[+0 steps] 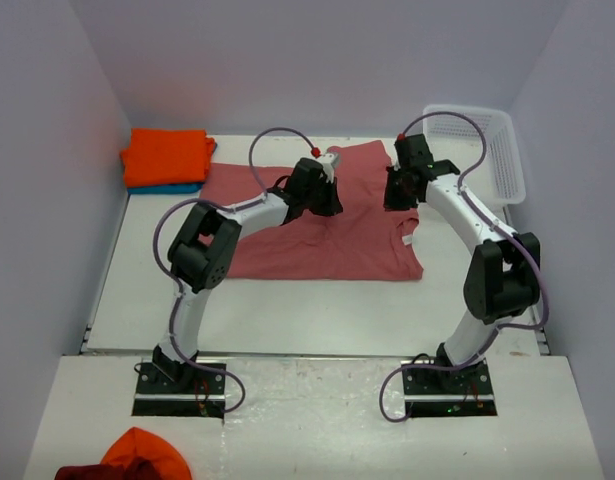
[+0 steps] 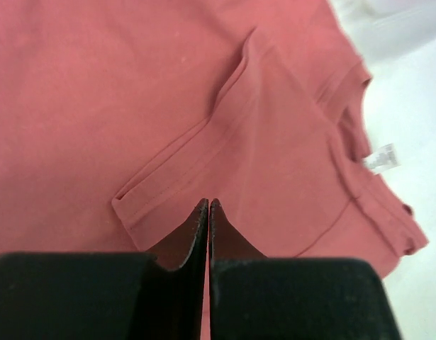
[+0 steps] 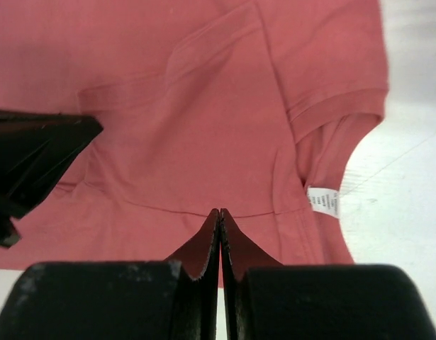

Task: Fold and stack the t-shirts
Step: Fold the flattened tshirt in 1/3 of the way

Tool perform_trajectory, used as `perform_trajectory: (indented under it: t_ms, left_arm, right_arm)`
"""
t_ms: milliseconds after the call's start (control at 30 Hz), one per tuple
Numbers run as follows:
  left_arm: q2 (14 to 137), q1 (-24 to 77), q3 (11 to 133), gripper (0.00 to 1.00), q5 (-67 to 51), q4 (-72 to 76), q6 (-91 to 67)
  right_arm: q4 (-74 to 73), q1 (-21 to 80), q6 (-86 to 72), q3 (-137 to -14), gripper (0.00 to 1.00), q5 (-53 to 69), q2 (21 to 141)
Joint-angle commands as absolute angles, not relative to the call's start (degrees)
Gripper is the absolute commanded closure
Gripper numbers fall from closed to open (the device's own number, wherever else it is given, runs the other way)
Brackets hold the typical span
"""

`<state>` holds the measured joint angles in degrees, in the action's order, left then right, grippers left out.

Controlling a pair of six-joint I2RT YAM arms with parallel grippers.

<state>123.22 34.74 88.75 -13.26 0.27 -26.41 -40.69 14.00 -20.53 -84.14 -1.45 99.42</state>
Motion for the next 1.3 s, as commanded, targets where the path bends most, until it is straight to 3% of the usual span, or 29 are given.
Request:
perform_trajectory:
  t_ms: [0,167,567,1000,1067,1200,1233,1267]
  left_arm:
    - [125.9,34.5,93.1,1.0,-14.9,-0.6,-26.5]
    - [129.0,34.4,95.8,1.0,-14.2,-3.3,-25.8]
    - [134.1,31.5,97.5,1.0,-11.2,-5.8,-26.0]
    - [136.9,29.0,104.0,1.0,-16.4,-6.7,-22.9]
    - [134.1,29.3,102.6,0.97,-18.4,-4.5,-23.3]
    - [127.7,30.2,100.5,0.78,-21.9,-2.7,-22.9]
    - [126.6,30.4,100.1,0.74,-21.9,-3.0,-23.0]
    - [125.3,30.4,99.8,0.72,-21.5,-3.5,-23.2]
  right_arm:
    - [-38.6,15.6,-21.4,-80.5,1.0,0.2,98.3]
    - [-36.0,17.6,-22.7,-74.6,1.0,1.4,93.4]
    - [-37.7,21.0,-23.9,-73.9,1.0,0.1,88.2]
    - [-36.8,21.3,-24.2,-71.6,1.0,0.1,85.4]
    - [-35.7,21.3,-24.3,-70.8,1.0,0.1,85.6]
    - [-34.8,21.5,-24.5,-68.8,1.0,0.2,86.0]
    - [-34.9,21.4,-24.3,-68.9,0.96,0.1,86.4]
    - [-35.5,21.5,-24.0,-69.2,0.81,0.1,86.7]
